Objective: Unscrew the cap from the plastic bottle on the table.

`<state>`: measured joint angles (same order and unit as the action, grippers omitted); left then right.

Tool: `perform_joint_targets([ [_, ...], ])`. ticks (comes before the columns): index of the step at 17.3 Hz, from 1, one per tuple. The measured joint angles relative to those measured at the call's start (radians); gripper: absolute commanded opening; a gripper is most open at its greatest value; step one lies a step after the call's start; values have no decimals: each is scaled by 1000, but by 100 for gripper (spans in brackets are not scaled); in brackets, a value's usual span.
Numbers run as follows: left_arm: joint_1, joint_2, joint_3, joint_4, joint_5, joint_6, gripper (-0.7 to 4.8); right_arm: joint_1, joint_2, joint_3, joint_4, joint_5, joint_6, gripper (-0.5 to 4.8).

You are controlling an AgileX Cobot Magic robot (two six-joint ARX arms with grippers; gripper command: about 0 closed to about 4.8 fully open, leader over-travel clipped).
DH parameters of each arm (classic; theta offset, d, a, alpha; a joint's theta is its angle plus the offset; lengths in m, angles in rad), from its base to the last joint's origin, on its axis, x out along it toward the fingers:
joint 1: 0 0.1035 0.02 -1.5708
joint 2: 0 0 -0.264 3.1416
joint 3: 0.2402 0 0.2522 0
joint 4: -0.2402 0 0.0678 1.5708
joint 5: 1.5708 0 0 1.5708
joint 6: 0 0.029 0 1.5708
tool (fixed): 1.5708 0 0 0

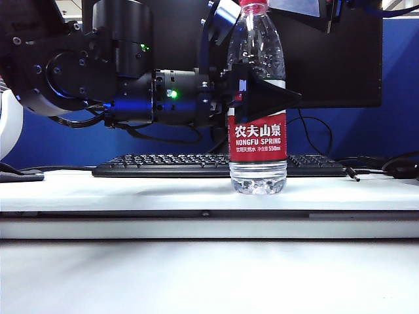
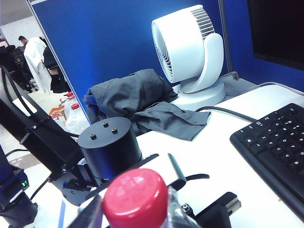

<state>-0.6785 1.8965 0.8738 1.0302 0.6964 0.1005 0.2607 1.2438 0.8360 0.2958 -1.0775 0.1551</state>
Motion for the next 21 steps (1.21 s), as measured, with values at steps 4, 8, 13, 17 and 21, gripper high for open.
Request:
perform_joint_targets([
  [4,0,0,1,-3,-8,-6,295,-6,-5,-15,-74,111,-4,275],
  [8,0,0,1,-6,-17,-10,295,-5,-79,-18,-81,227,-6,283],
  [13,0,0,1,-5,-18,-3,295,2,-252,-13,-145,383,-2,285],
  [17,0,0,1,-5,-26,-4,295,1,-325,-13,-156,417,21,284],
  [21,0,0,1,-3,-59,5,295,1,-418,-13,-300,483,24,1],
])
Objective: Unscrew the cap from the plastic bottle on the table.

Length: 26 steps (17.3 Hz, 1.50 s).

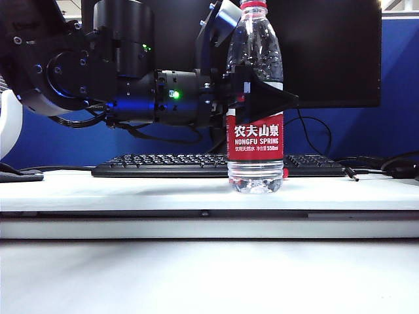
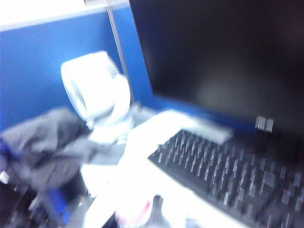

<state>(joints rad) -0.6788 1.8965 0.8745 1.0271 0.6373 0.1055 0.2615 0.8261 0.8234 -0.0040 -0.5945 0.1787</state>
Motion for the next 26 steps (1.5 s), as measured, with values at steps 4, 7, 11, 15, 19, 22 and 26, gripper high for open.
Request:
perform_joint_targets([
  [4,0,0,0,0,-28,3,295,0,-78,0,-249,3,-45,-6],
  [7,0,0,0,3,-80,18,299,0,-164,0,-470,81,-66,-6],
  [11,0,0,0,3,-119,26,305,0,-249,0,-537,124,-74,-6],
  [15,0,0,0,1,-123,30,317,0,-266,0,-567,124,-74,-6],
  [19,2,12,-3,-61,-130,39,431,0,-265,0,-597,124,-74,-6],
  [22,2,12,-6,-61,-129,40,435,0,-265,0,-600,124,-75,-6],
  [26,2,12,-6,-58,-130,40,479,0,-265,0,-600,124,-76,-6],
])
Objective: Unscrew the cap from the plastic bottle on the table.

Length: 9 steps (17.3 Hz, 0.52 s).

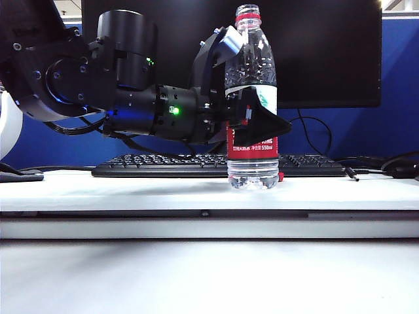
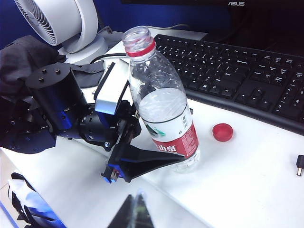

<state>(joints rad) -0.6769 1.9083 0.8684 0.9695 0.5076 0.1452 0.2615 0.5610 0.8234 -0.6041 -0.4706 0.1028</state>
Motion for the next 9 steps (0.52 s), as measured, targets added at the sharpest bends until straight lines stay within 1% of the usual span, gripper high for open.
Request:
perform_joint_targets([
  [3,0,0,0,2,-4,0,479,0,0,0,0,0,-1,-6],
  [6,1,0,0,2,-56,-2,479,0,0,0,0,0,-3,-6],
  [8,3,-2,0,2,-62,-5,479,0,0,0,0,0,-3,-6],
  [9,3,-8,0,-2,-50,-15,479,0,0,0,0,0,-3,-6],
])
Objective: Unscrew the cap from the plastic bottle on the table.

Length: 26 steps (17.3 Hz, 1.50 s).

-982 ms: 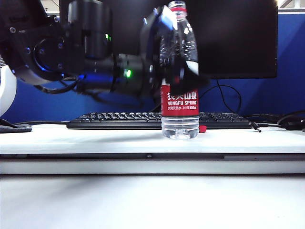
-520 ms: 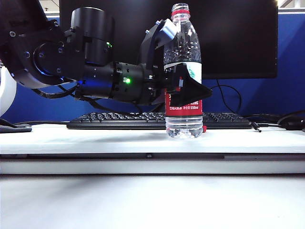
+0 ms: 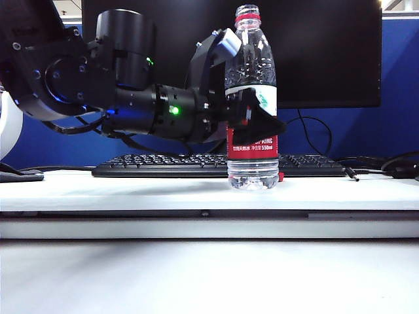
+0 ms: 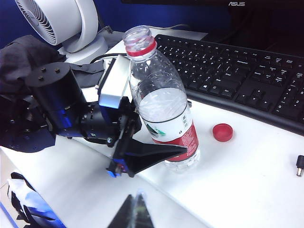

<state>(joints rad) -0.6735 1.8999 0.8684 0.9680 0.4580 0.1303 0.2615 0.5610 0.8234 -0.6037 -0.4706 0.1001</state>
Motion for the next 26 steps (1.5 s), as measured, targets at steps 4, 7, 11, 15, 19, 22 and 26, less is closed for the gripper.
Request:
perform_joint_targets([
  [4,0,-65,0,-39,37,-11,479,0,0,0,0,0,0,-6],
  [7,14,-119,0,-132,38,-11,479,0,0,0,0,0,0,-6],
  [11,24,-162,0,-145,38,-11,479,0,-1,0,0,0,0,-6],
  [15,23,-200,0,-130,39,-11,479,0,-13,0,0,0,1,-6],
  [19,23,-217,0,-117,39,-11,479,0,-25,0,-1,-1,3,-6],
  [22,23,-235,0,-76,39,-12,479,0,-26,0,-1,-1,4,-6],
  [26,23,-249,0,66,39,-38,479,0,-32,0,-8,-1,4,-6],
])
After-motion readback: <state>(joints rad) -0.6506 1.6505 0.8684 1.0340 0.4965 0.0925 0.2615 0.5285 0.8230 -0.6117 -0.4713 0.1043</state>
